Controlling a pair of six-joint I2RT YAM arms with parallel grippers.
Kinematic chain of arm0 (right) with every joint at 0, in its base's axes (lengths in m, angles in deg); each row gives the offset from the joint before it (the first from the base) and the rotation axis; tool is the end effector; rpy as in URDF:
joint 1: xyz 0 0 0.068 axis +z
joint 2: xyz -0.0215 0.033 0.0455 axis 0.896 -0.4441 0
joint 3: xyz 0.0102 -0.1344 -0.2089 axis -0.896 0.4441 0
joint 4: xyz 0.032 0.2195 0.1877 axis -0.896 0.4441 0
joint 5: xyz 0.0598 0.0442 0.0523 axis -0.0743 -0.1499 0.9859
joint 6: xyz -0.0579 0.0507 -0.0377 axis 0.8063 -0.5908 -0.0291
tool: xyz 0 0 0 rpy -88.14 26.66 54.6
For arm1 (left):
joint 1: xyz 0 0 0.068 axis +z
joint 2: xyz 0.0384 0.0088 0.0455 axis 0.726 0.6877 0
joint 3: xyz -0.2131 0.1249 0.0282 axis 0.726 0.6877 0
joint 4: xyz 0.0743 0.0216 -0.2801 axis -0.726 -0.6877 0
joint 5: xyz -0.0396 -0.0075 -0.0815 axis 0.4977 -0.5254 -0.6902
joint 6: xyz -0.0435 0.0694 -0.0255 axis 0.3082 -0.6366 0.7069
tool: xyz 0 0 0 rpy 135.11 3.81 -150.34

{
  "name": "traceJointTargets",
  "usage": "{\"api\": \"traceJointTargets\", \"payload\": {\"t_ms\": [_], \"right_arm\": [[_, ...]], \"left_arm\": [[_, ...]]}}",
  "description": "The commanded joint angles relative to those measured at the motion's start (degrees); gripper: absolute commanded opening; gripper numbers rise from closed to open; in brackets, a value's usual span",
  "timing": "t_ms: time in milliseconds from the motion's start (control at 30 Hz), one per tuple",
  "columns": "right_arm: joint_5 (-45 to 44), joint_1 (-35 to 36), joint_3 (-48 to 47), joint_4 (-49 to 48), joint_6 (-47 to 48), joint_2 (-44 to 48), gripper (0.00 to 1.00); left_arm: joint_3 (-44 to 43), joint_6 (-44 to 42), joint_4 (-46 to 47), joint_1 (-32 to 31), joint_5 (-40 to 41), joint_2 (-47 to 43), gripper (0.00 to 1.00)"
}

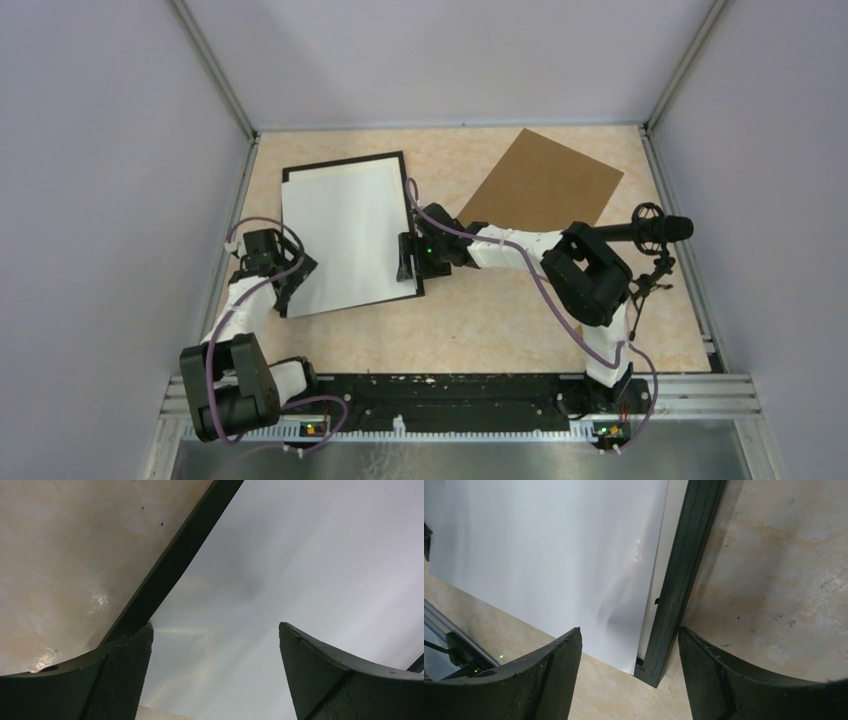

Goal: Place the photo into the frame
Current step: Turn over the photo from the photo frame.

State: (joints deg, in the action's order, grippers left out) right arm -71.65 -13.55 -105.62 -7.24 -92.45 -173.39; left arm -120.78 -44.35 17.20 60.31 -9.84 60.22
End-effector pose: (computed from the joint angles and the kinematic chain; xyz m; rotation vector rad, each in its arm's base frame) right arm 0.2858 0.3586 0.0948 -0.3321 2.6203 0.7933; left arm 0.2633 0.0678 0.1027 -1.1358 2.2816 -0.1122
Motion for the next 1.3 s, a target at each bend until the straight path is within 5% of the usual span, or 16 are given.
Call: {"api": "traceJointTargets", "payload": {"t_ms": [0,367,700,933,1267], "right_arm": [[-0.6,1.5,-2.7,0.2,0.1,-0.6,0.7],[-1.3,1.7,3.6,-1.8,-4.6,8.1,0.76],[6.0,-1.6,24.3,-27.7,-22.3,15.6,0.77],[9.2,-1.8,31.6,-45.1,-33.1,12.4,0.74],[6.9,-2.0,31.3,-43.1,-33.0,13.7,0.72]], "left_arm": [[2.4,0.7,-0.3,1.3,-0.1,0.5,0.99],[3.5,1.2,-1.6,1.7,-7.4,0.1,0.99],[4.8,2.9,-4.4,1.3,-13.4,-7.4,0.99],[5.1,2.7,-4.1,1.3,-13.9,-6.3,0.99],[5.2,2.5,-3.9,1.3,-13.4,-6.4,0.99]]}}
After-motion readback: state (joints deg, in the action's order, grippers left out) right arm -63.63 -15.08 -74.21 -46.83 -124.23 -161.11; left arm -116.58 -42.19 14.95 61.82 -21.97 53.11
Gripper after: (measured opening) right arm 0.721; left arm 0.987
